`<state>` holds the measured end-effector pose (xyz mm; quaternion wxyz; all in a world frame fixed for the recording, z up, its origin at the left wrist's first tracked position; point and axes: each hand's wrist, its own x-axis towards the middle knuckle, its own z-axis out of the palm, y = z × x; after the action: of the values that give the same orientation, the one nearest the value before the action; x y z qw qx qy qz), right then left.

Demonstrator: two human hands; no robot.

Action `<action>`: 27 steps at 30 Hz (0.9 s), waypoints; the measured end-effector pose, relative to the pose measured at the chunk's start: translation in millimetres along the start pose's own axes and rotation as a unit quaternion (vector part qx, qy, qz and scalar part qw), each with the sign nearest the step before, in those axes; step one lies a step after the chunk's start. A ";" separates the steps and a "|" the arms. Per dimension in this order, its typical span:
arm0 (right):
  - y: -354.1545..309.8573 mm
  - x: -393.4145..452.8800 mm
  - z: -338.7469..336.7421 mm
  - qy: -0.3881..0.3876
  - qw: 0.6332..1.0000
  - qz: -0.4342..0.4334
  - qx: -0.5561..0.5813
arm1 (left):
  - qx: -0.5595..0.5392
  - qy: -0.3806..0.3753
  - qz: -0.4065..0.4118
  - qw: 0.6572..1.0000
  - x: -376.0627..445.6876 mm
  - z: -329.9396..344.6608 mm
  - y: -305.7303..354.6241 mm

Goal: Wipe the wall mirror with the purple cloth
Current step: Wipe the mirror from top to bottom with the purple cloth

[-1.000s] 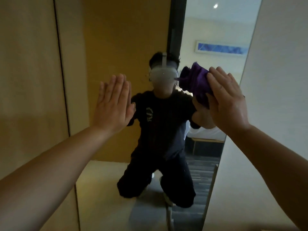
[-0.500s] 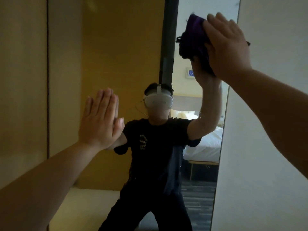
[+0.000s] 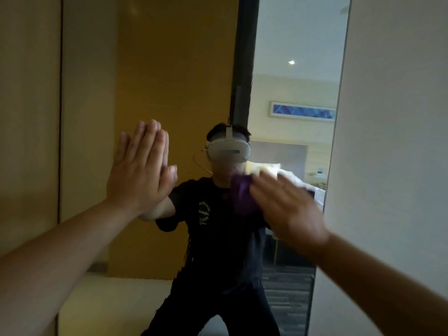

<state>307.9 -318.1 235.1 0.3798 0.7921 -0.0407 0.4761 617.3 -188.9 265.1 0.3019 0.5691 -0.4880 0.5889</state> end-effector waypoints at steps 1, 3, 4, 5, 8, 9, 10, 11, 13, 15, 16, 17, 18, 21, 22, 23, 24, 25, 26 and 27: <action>-19.3 -24.9 2.7 -0.001 1.000 -0.025 0.014 | 0.001 -0.002 0.001 1.000 0.0 0.9 0.3; -53.6 -74.5 10.2 -0.033 0.998 -0.060 0.015 | -0.005 -0.004 0.003 1.000 -0.6 2.2 0.8; -65.1 -100.3 21.5 -0.071 0.992 -0.106 -0.001 | -0.006 -0.003 0.003 1.000 -0.6 1.8 0.5; -71.6 -116.3 33.3 -0.061 0.988 -0.139 -0.032 | -0.006 -0.003 0.004 1.000 -0.6 1.6 0.3; -84.5 -163.3 58.4 -0.069 0.918 -0.066 0.385 | -0.004 -0.011 0.003 1.000 -0.3 1.2 -0.2; -85.7 -169.7 50.6 -0.054 0.962 -0.086 0.254 | -0.003 -0.013 0.003 1.000 -0.5 1.3 -0.6; -86.4 -169.2 36.0 -0.053 0.981 -0.178 0.050 | -0.003 -0.015 0.004 1.000 -0.7 1.6 -0.8; -88.1 -153.5 21.1 -0.150 0.956 -0.251 -0.030 | -0.005 -0.015 0.004 1.000 -0.9 1.9 -0.7; -78.9 -109.5 -2.9 -0.090 0.988 -0.118 0.045 | -0.008 -0.012 0.003 1.000 -1.4 2.3 -1.0; -47.8 -61.6 -14.0 -0.027 0.996 -0.039 0.069 | -0.011 -0.006 0.000 1.000 -0.9 1.4 -0.6; -29.2 -31.9 -20.4 -0.019 0.998 -0.018 0.050 | -0.012 -0.005 -0.001 1.000 -0.6 0.7 -0.7; -11.5 0.4 -30.4 -0.012 1.000 0.011 0.024 | -0.013 -0.003 -0.003 1.000 -0.2 0.7 -0.4; 4.9 32.6 -40.8 0.009 0.999 0.039 0.003 | -0.014 -0.002 -0.004 1.000 -0.1 2.8 -0.3; 57.0 127.3 -70.3 0.132 0.985 0.093 -0.066 | -0.001 0.008 -0.005 1.000 0.0 11.1 0.4; 70.0 155.9 -77.6 0.147 0.979 0.113 -0.080 | 0.005 0.010 -0.004 1.000 0.0 13.8 0.3; 80.7 179.3 -79.0 0.148 0.976 0.136 -0.088 | 0.009 0.009 -0.001 1.000 -0.4 15.5 -0.2; 87.1 198.0 -77.7 0.135 0.976 0.152 -0.084 | 0.013 0.010 0.003 1.000 -0.7 16.3 -1.3; 88.0 209.5 -73.2 0.111 0.978 0.155 -0.085 | 0.016 0.013 0.008 1.000 -0.9 16.4 -2.0; 85.0 215.7 -65.4 0.085 0.981 0.147 -0.091 | 0.018 0.016 0.011 1.000 -1.2 16.2 -2.6; 80.9 217.6 -56.1 0.058 0.985 0.135 -0.092 | 0.015 0.018 0.011 1.000 -1.0 15.6 -2.8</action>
<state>351.1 -274.8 466.0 0.3851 0.7122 -0.1684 0.5622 625.8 -202.0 262.8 0.2953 0.5578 -0.4798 0.6094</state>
